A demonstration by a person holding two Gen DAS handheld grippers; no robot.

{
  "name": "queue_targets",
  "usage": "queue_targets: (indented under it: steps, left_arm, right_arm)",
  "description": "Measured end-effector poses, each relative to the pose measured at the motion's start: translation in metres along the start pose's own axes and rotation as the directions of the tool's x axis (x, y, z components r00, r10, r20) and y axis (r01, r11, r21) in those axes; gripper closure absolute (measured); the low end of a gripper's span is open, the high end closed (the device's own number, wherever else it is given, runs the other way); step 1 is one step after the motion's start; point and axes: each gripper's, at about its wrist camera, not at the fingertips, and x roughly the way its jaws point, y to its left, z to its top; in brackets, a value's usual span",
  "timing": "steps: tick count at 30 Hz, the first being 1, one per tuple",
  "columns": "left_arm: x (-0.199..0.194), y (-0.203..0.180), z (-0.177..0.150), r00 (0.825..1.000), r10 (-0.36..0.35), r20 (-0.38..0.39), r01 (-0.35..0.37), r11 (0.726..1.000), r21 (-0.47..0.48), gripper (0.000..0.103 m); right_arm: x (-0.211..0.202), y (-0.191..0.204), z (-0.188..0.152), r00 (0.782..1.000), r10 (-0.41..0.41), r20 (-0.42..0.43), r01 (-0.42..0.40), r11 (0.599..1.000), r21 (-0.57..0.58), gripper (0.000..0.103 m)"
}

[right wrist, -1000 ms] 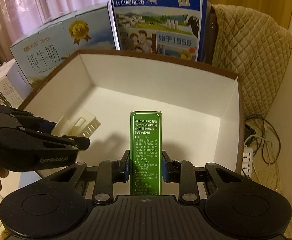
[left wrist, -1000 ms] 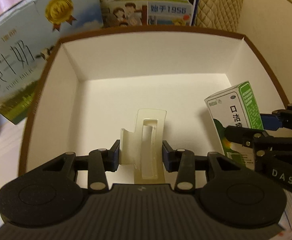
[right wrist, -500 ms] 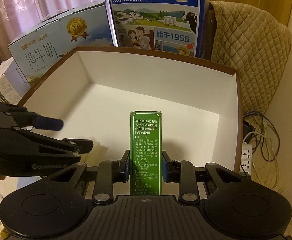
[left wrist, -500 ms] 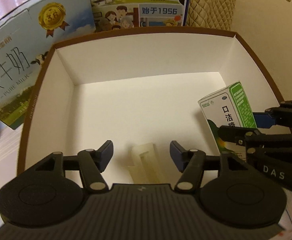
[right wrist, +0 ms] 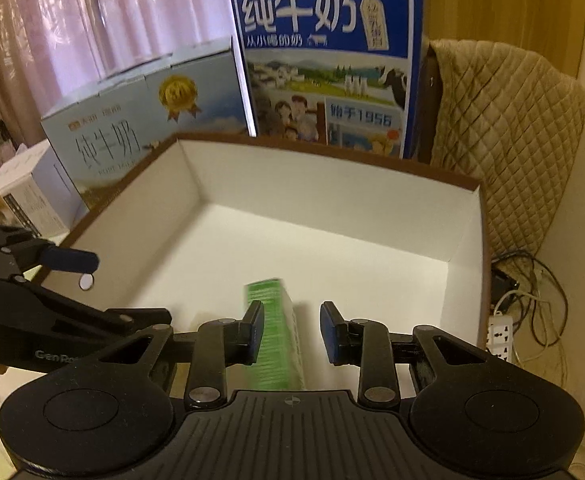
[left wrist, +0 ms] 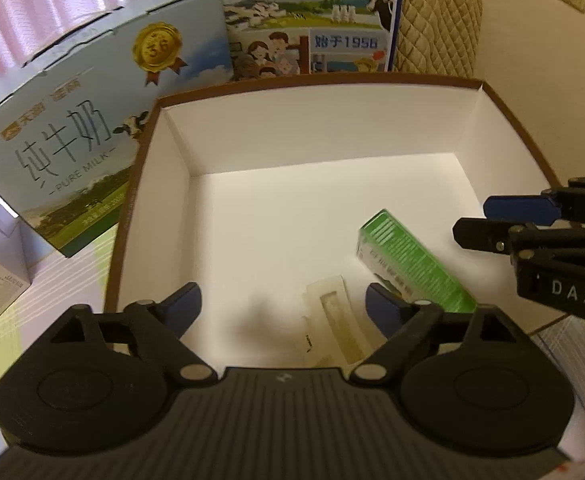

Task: Organize objects
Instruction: 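Open the left tool releasing the clip while the right tool drops the green box in, then move both tools back toward the remaining items on the table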

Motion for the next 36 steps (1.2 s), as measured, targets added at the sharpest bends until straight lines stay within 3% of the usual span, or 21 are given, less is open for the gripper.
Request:
queue_targets:
  steps: [6, 15, 24, 36]
  left_arm:
    - [-0.023, 0.008, -0.006, 0.999, -0.008, 0.046, 0.010, 0.999, -0.042, 0.007]
    - [-0.068, 0.013, -0.025, 0.991, 0.019, 0.132, -0.008, 0.997, -0.078, 0.001]
    - [-0.118, 0.013, -0.056, 0.983, 0.007, 0.184, 0.015, 0.993, -0.117, 0.001]
    - [-0.183, 0.017, -0.115, 0.979, 0.044, 0.197, -0.008, 0.984, -0.180, 0.001]
  right_arm:
    - [-0.019, -0.002, -0.010, 0.999, 0.012, 0.030, -0.014, 0.999, 0.045, 0.058]
    - [-0.068, -0.004, -0.030, 0.992, 0.023, 0.126, -0.036, 0.994, 0.100, 0.045]
    - [-0.115, 0.006, -0.045, 0.983, 0.033, 0.180, -0.052, 0.993, 0.106, 0.041]
    - [-0.160, 0.035, -0.085, 0.982, 0.111, 0.152, -0.123, 0.990, 0.071, 0.040]
